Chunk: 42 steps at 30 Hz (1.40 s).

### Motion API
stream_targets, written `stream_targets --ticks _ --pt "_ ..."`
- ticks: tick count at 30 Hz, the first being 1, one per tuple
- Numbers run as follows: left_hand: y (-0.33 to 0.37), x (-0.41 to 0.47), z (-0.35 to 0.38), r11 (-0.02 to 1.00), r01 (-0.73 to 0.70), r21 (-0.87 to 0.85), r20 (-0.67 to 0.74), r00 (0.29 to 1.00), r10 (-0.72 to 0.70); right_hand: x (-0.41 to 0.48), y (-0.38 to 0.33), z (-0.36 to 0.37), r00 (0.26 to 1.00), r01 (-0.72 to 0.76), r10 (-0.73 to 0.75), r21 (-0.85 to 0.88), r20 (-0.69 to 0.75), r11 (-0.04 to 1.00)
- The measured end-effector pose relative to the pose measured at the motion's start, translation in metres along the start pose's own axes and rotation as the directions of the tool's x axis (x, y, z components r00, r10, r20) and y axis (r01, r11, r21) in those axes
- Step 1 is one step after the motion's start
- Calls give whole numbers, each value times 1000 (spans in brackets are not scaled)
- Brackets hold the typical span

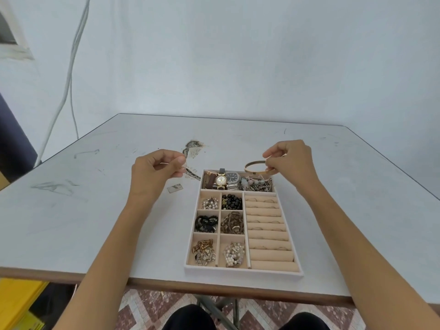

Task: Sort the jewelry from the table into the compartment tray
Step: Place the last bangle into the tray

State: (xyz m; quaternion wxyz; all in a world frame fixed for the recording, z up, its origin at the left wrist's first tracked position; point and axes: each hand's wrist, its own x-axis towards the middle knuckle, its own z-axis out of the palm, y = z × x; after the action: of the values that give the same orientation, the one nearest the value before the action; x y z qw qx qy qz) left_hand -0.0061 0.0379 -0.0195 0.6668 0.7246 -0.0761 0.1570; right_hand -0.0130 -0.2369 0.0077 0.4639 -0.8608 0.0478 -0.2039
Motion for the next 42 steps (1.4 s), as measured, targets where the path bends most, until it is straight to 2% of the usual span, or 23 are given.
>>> stream_targets --ticks 4,9,12,16,19,21,24,28,31,33,37,39,42 --pt "1 -5 3 1000 -17 4 11 1000 17 -12 -2 9 998 55 -60 -266 -8 962" --pt "0 -6 -1 999 -45 28 -4 999 45 -23 3 22 994 112 -105 -384 40 917" --pt "-1 -6 -1 997 -50 55 9 999 50 -22 7 23 991 133 -123 -396 52 908" --pt "-3 -5 -1 991 -74 115 20 997 72 -25 15 16 988 156 -145 -295 57 943" --pt "-5 -5 -2 987 -88 138 20 996 86 -27 22 3 992 104 -83 -248 96 963" --pt "-5 -5 -3 988 -85 129 16 996 83 -32 26 -9 988 42 3 -283 157 958" --pt "-1 -9 -4 994 -94 59 44 995 91 -53 34 -29 963 4 104 -400 248 917" --pt "20 -37 8 991 -136 -10 129 982 136 -83 48 -43 921 63 188 -606 342 793" --pt "45 -71 28 979 -204 19 264 945 191 -85 53 -42 922 73 190 -634 337 770" --pt "59 -90 42 951 -299 76 398 884 246 -84 54 -40 926 75 190 -653 326 754" --pt "67 -112 66 775 -563 288 630 721 289 -84 57 -39 929 89 183 -674 322 734" --pt "67 -119 74 716 -612 336 661 695 283 -83 57 -39 932 93 175 -678 316 729" --pt "66 -123 81 698 -604 385 688 692 219 -83 57 -38 936 91 169 -675 309 732"
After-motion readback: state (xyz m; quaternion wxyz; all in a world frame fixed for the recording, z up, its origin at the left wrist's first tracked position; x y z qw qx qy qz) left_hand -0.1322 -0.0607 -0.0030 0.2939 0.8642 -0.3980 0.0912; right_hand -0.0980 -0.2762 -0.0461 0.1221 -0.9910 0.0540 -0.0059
